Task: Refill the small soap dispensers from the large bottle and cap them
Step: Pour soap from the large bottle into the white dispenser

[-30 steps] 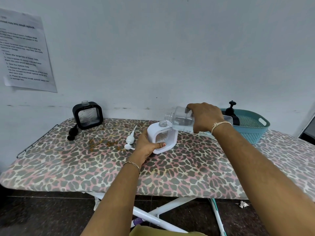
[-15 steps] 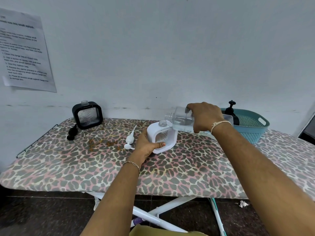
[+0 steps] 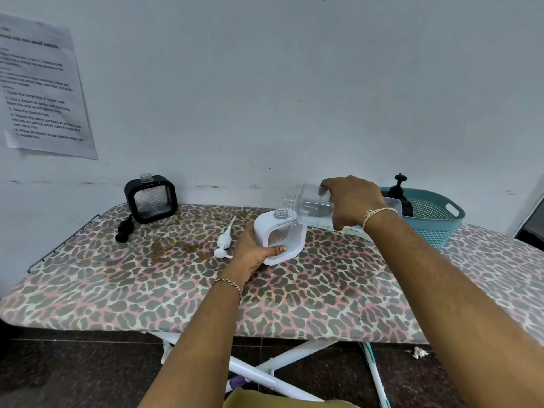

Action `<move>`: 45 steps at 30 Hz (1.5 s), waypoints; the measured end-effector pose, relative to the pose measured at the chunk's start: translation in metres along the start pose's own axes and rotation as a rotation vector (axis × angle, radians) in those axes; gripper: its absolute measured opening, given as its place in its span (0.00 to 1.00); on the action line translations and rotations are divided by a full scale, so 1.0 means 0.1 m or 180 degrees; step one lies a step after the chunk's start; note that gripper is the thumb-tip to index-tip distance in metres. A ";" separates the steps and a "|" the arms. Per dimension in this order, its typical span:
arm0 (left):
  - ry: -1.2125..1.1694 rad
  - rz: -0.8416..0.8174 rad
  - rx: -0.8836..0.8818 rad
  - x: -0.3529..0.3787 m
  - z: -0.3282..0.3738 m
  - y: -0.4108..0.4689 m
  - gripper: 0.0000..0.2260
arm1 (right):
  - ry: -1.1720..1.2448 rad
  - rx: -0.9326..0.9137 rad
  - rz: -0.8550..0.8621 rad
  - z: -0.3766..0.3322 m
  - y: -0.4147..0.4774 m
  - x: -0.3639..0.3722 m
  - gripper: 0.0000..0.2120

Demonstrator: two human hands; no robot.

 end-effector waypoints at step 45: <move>0.0177 0.0026 0.0028 0.00 -0.04 0.04 0.38 | -0.0079 0.0116 -0.0191 -0.09 -0.03 -0.07 0.33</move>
Point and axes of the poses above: each hand's wrist, its own y-axis towards the middle knuckle, its own x-axis out of the palm, z = x × y, the point moved 3 cm from there along y, towards the middle knuckle, and after that the axes turned 12 degrees about y, right-handed, at the moved point
